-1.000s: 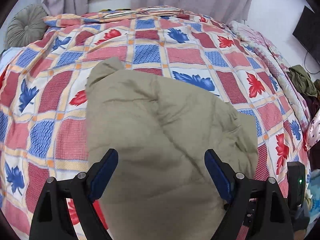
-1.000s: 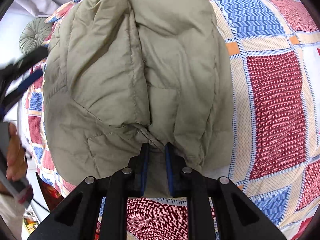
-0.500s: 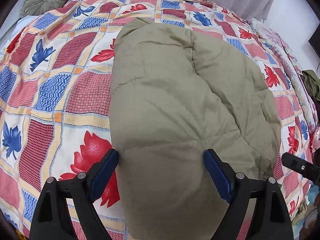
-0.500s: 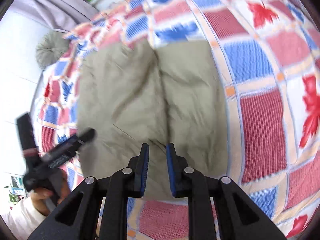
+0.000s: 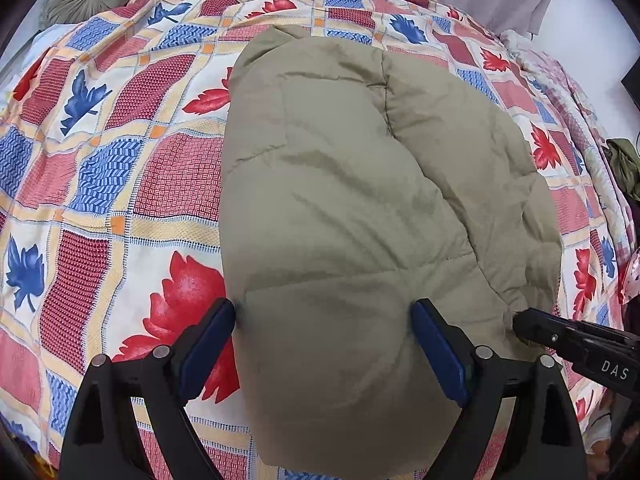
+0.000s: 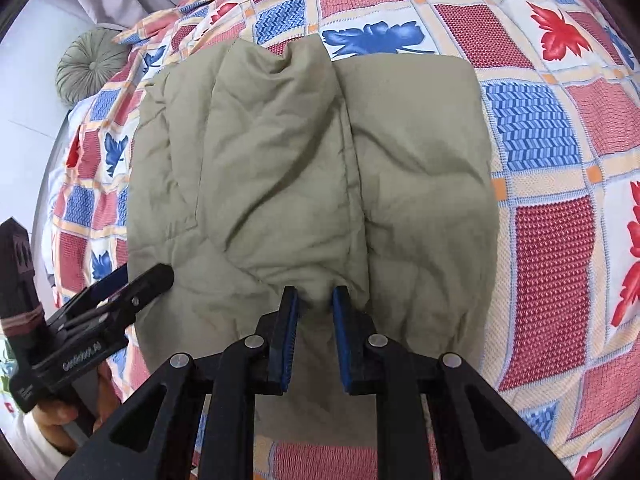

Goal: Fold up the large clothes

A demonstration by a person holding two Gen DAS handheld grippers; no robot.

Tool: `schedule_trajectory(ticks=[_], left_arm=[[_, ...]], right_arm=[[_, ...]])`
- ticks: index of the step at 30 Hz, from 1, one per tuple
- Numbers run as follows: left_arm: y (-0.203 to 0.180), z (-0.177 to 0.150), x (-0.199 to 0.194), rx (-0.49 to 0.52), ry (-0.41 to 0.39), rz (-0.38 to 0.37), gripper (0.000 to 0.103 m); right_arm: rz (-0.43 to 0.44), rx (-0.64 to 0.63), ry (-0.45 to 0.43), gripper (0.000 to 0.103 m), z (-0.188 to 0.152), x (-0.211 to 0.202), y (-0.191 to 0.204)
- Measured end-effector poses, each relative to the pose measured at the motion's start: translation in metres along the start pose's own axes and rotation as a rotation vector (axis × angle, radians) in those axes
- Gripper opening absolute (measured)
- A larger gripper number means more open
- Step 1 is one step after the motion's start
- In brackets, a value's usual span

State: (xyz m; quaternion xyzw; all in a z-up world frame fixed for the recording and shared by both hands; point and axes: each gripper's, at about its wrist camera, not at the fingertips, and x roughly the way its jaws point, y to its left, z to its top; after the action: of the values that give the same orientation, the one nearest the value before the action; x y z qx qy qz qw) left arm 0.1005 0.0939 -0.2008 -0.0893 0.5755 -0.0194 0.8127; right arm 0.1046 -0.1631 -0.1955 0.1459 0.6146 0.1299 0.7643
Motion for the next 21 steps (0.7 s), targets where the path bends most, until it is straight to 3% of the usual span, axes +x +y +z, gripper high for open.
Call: schedule_trajectory(ticks=[8,21], left_arm=[[0.000,-0.007,-0.012,-0.017,0.050,0.001,0.091],[-0.004,-0.042,-0.061,0.038,0.139,0.001,0.091]], right_arm=[[-0.033,0.029,0.050,0.020,-0.023,-0.016,-0.007],[-0.057,0.071,0.105,0.020,-0.043,-0.051,-0.004]])
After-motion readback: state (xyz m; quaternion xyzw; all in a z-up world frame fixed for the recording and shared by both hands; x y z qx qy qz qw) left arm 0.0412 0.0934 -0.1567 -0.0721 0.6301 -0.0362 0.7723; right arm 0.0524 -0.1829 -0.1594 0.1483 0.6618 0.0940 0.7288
